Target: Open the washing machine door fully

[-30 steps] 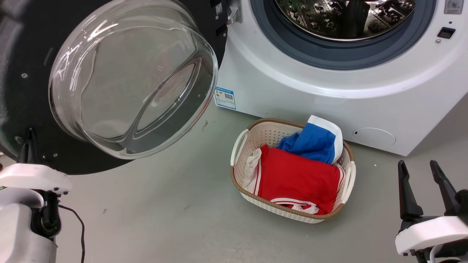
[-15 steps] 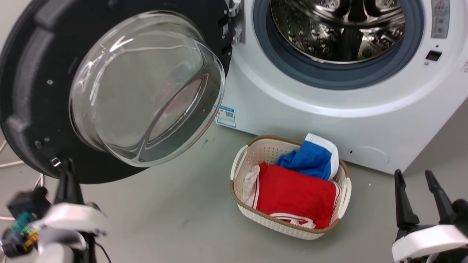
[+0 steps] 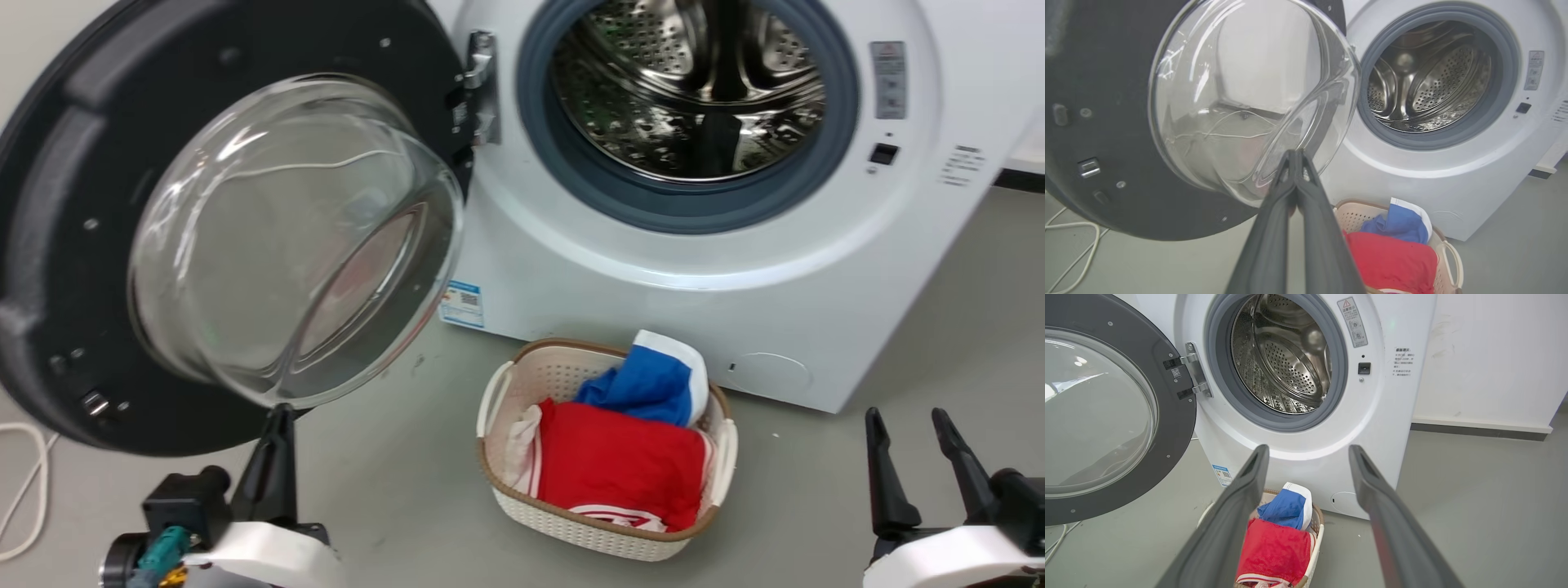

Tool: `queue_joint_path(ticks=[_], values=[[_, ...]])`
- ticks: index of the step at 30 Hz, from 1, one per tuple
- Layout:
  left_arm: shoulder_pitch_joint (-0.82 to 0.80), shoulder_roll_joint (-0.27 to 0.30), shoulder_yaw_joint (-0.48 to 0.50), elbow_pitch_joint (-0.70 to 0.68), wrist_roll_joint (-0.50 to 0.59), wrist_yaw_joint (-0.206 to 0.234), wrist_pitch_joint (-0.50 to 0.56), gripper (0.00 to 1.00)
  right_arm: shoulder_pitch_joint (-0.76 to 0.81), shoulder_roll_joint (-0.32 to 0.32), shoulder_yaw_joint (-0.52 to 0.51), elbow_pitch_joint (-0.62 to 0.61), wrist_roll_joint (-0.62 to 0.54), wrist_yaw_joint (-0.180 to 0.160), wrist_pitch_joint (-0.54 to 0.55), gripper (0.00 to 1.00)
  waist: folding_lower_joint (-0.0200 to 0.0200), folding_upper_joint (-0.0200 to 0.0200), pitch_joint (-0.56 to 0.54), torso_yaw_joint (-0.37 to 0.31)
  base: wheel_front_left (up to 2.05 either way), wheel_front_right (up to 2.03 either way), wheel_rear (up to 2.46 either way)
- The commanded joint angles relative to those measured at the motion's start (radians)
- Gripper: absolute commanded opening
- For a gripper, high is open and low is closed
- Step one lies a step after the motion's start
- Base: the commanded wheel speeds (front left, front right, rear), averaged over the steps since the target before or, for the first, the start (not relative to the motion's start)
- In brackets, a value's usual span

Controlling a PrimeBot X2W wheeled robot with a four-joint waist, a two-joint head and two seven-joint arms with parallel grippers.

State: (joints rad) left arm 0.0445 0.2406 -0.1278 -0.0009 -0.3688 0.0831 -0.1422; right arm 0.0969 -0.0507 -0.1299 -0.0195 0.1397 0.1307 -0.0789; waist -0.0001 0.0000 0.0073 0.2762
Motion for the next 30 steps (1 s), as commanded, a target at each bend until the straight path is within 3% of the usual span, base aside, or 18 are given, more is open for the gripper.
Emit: queue_joint_path(ticks=[1,3,4,5,16,30], values=[[0.007,-0.005,-0.016,-0.010,0.010,0.000,0.007,0.33,-0.002,0.001,0.008,-0.003,-0.013,0.000,0.002,1.00,0.0001,0.0000,-0.004,-0.037,0.00,0.00,0.00],[-0.003,-0.007,-0.032,-0.015,0.021,-0.002,0.009,0.59,-0.008,0.001,0.019,-0.003,-0.020,0.000,0.003,1.00,0.0001,0.0000,-0.008,-0.064,0.00,0.00,0.00],[-0.007,-0.012,-0.038,-0.012,0.019,-0.004,0.012,0.92,-0.010,0.001,0.024,-0.002,-0.020,0.000,0.004,1.00,0.0001,0.0000,-0.010,-0.080,0.00,0.00,0.00],[-0.012,-0.016,-0.045,-0.008,0.013,-0.009,0.014,1.00,-0.010,0.001,0.024,-0.001,-0.020,0.000,0.005,1.00,0.0001,0.0000,-0.012,-0.092,0.00,0.00,0.00],[-0.080,0.024,-0.108,0.058,0.103,-0.009,0.022,1.00,-0.015,0.001,0.043,-0.012,-0.052,0.000,0.024,1.00,0.0001,0.0000,-0.014,-0.262,0.00,0.00,0.00],[-0.075,0.001,-0.106,0.112,0.062,-0.002,0.006,1.00,-0.010,0.001,0.062,-0.016,-0.041,0.000,0.031,1.00,0.0001,0.0000,-0.019,-0.299,0.00,0.00,0.00]])
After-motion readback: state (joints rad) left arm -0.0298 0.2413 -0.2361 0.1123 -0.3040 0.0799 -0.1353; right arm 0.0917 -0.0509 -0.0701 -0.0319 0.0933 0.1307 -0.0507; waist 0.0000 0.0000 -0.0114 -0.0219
